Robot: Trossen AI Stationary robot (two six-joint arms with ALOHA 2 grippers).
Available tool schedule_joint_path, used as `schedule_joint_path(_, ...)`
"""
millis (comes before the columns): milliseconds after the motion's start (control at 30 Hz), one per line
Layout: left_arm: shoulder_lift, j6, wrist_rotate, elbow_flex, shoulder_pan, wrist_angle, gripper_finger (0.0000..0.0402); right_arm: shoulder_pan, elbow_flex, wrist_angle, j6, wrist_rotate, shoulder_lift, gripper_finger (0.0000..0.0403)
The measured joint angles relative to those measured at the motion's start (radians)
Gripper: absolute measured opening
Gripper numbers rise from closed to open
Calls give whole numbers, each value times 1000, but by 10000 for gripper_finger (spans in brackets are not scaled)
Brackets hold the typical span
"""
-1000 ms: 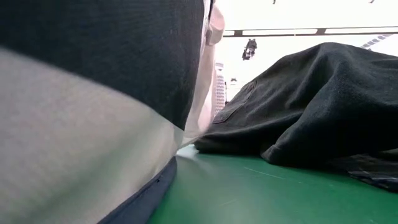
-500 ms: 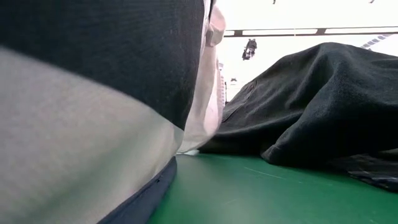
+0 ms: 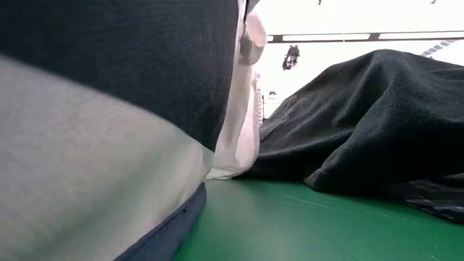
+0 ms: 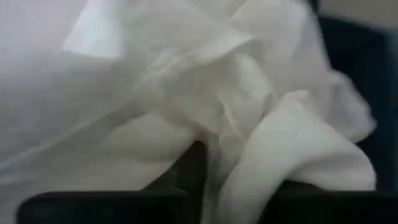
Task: Sort clothes
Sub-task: Put the white blouse into the blue laundry organizer
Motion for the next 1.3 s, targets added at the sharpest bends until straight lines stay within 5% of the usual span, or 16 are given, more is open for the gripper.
schedule_joint_path(233, 0, 10, 76, 149, -7, -66, 188, 0, 0, 0, 2, 0, 0, 178)
schedule_joint_path(400, -2, -3, 97, 242, -7, -152, 230, 0, 0, -7, 8, 0, 0, 184)
schedule_joint_path(667, -2, -125, 136, 243, -1, -244, 236, 0, 0, -25, 9, 0, 0, 180)
schedule_joint_path(1067, -2, -485, 494, 237, -1, -311, 236, 0, 0, -25, 8, 0, 0, 189)
schedule_joint_path(1300, 7, -336, 463, 244, 10, -220, 236, 0, 0, -23, 8, 0, 0, 189)
